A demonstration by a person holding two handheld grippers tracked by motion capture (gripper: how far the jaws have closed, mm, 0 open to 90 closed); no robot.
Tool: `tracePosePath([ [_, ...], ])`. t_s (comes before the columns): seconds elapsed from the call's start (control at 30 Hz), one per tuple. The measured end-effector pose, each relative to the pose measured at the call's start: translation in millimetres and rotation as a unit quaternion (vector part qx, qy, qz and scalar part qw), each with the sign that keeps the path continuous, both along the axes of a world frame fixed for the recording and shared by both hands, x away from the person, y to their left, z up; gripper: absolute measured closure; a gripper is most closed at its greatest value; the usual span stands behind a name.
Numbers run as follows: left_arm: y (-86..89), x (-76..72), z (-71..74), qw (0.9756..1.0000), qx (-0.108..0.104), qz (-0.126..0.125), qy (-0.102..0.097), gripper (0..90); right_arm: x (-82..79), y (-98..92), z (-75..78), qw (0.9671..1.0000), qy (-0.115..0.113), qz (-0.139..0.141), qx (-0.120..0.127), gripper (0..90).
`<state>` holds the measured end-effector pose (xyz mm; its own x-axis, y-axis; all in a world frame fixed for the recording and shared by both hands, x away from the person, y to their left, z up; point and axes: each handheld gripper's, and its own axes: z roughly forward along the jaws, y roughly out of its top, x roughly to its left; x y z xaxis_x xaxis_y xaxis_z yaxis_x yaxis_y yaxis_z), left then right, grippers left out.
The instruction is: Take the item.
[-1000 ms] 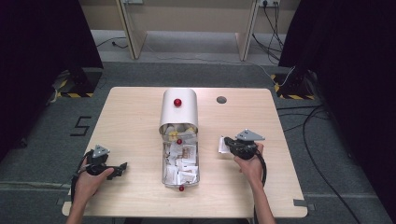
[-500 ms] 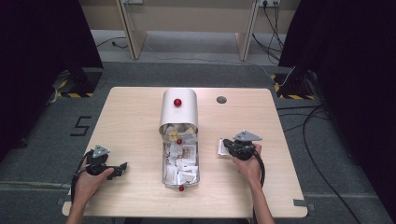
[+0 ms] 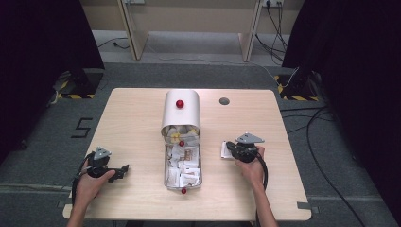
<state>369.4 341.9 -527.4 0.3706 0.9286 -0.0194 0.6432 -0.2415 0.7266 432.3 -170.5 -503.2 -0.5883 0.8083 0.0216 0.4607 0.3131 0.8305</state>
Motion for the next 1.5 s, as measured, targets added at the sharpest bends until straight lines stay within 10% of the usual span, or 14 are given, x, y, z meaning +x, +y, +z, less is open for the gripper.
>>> tracePosePath([
  [0.97,-0.1,0.0,0.0,1.0,0.0,0.0,0.0,0.0,-10.6,-5.0,11.5,0.9993,0.006,-0.036,0.0,38.8],
  [1.5,-0.1,0.0,-0.1,1.0,-0.001,0.0,0.0,0.0,-37.9,-26.3,17.8,0.9988,0.002,-0.048,0.007,34.6],
])
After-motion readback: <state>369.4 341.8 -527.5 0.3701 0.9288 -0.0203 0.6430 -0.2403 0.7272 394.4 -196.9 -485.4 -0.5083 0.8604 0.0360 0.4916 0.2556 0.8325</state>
